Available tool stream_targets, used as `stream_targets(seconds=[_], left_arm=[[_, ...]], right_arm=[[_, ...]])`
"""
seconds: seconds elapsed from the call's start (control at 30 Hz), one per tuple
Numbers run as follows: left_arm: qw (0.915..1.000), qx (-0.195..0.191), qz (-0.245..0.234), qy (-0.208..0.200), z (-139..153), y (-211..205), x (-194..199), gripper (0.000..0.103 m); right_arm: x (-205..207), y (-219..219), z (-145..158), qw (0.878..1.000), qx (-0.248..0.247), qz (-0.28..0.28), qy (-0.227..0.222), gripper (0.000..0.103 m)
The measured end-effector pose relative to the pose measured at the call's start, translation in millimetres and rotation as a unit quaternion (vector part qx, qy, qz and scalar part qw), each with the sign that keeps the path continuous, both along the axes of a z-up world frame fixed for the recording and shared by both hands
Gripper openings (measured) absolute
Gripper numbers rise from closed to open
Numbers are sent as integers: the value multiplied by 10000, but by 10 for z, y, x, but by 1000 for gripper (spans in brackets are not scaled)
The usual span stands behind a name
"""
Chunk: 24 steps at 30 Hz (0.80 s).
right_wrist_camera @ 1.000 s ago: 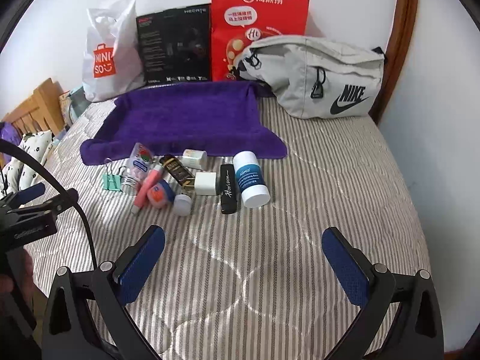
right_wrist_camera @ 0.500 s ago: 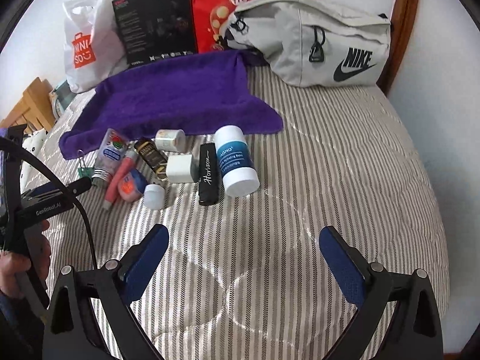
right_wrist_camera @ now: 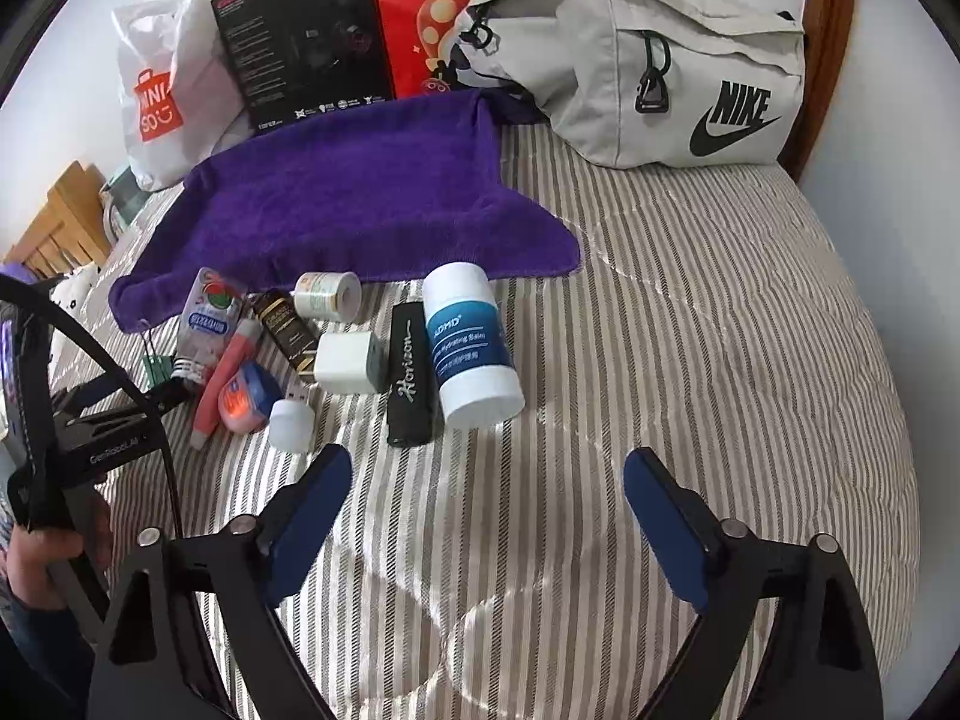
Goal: Organize rigid objects
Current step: 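Grasp the green binder clip with the left tool while the right tool grasps the white balm jar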
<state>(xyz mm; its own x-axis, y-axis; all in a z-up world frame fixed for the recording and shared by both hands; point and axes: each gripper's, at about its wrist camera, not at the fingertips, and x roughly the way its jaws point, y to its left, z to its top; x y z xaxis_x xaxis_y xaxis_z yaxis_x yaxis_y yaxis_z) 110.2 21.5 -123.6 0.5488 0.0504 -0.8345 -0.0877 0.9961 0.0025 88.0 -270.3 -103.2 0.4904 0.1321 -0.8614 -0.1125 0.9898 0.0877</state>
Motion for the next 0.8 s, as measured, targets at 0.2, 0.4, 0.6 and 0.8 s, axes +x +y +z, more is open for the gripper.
stream_targets(seconds=[0.2,0.4,0.6,0.8], left_arm=[[9999,8,35,-111,-7,-10,35,98],[9999,49,57,-132,8,-64,48,87],[9997,64,-100,-228,67,-133,-41,39],[9996,53,-153,-215,64,-131,-98,39]], right_arm=[[2,22,-28,10000,-38,74,22,91],[54,43,-75,9999,90,112,5,91],[340,34,-111,9997,128,138,-162,74],[671,79,-312,9992,16,408,45,56]])
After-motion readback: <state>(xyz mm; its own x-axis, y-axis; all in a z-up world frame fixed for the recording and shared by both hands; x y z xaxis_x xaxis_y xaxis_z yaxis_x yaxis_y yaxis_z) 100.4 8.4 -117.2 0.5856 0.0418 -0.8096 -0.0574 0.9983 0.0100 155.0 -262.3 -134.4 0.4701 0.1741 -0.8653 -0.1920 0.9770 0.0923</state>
